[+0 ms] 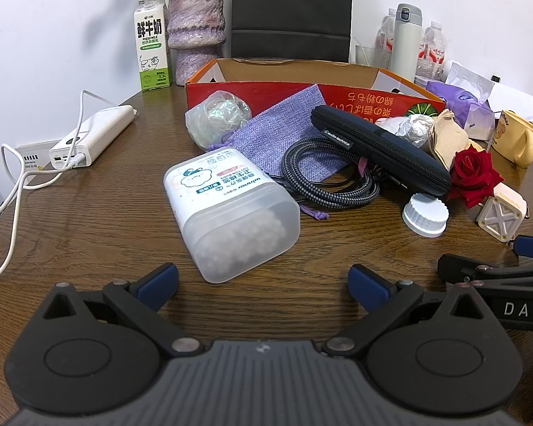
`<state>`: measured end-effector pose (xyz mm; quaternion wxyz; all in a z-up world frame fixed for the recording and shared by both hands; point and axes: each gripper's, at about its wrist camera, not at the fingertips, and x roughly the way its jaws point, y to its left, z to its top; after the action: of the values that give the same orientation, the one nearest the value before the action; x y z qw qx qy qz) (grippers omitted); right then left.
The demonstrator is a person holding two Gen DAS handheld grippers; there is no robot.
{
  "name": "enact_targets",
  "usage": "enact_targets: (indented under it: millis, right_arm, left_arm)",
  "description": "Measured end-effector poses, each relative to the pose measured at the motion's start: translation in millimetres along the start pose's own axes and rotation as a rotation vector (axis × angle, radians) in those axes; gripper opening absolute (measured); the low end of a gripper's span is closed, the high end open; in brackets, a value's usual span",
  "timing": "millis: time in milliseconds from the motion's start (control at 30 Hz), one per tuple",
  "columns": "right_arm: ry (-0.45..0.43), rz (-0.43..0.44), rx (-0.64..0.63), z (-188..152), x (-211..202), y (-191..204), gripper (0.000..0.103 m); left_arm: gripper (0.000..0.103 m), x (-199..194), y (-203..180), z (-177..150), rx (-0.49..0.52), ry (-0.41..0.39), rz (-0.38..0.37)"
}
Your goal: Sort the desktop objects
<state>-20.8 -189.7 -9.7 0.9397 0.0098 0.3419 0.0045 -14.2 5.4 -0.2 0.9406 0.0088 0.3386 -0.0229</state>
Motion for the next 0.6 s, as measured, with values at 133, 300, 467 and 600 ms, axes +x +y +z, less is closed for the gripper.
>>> enact_targets:
  millis: [133,300,467,600]
  right_arm:
    - [0.000,0.000,0.000,0.0,0.1,0.0,0.103]
    - [0.001,0.000,0.000,-0.1,0.1,0.2,0.103]
    - [0.002,-0.001,0.000,-0.2,0.0,0.4,0.103]
    - [0.002,-0.001,0.000,-0.4,0.0,0.6,0.103]
  left_arm:
    - [0.103,0.1,-0.1,0.1,0.000,0.000,0.000]
    - [0.103,0.0,-0.1,0.1,0.001,0.000,0.000]
    - [0.103,0.0,-0.1,0.1,0.001,0.000,0.000]
    - [0.103,-1.0,0.6,-1.4,0.005,0.001,-0.003]
